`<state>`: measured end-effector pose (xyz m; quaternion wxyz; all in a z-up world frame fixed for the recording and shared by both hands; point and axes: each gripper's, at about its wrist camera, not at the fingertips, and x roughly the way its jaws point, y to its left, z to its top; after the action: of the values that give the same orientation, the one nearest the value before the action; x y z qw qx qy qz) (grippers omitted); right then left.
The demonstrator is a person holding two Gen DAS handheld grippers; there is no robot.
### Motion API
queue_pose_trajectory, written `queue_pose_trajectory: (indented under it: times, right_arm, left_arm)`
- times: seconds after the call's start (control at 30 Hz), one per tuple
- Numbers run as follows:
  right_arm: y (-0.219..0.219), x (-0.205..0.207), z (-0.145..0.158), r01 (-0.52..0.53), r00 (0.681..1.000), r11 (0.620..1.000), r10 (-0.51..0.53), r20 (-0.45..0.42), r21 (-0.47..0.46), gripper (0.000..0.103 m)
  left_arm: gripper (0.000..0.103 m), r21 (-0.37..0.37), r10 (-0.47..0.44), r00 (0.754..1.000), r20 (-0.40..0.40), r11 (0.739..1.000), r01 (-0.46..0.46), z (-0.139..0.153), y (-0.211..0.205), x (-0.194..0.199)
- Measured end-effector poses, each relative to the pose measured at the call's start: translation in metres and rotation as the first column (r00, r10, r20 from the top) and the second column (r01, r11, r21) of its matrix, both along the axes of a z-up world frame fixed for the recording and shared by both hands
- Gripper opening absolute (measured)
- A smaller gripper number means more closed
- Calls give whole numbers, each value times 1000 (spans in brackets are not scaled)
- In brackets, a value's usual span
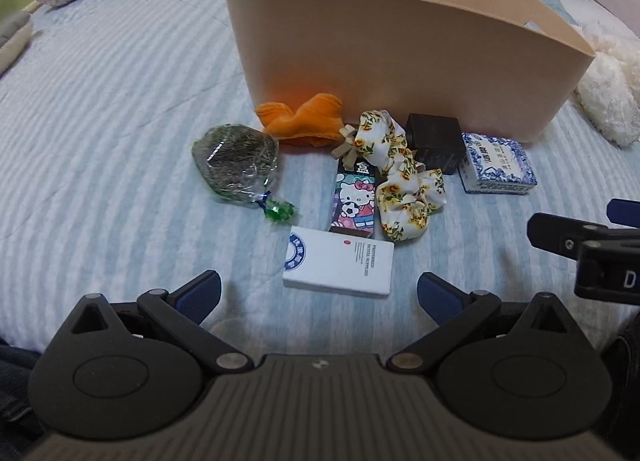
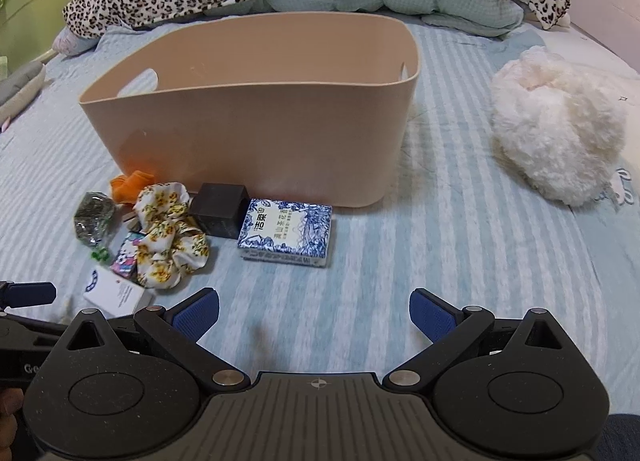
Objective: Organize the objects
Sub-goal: 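Grasp the white box with the left tool while the right tool grasps the blue patterned box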
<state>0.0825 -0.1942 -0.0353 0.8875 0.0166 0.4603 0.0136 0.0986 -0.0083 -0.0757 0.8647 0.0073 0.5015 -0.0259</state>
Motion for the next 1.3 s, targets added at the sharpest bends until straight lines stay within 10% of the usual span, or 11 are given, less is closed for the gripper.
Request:
queue_pose_trajectory:
  times: [0.77, 1.03, 1.3]
  right_arm:
    - [24, 49, -42, -22, 1000, 1000, 22, 3, -10, 85]
    - [31, 46, -39, -50, 999, 998, 51, 19, -28, 62]
    - [21, 27, -21, -35, 998, 999, 34, 57, 1, 62]
  left_arm:
    - [102, -21, 76, 995, -65, 997, -77, -20, 23, 29]
    - [62, -20, 111, 993, -28, 994, -111, -10, 29, 23]
    - [61, -56, 107, 994, 19, 993, -106, 12, 35, 12]
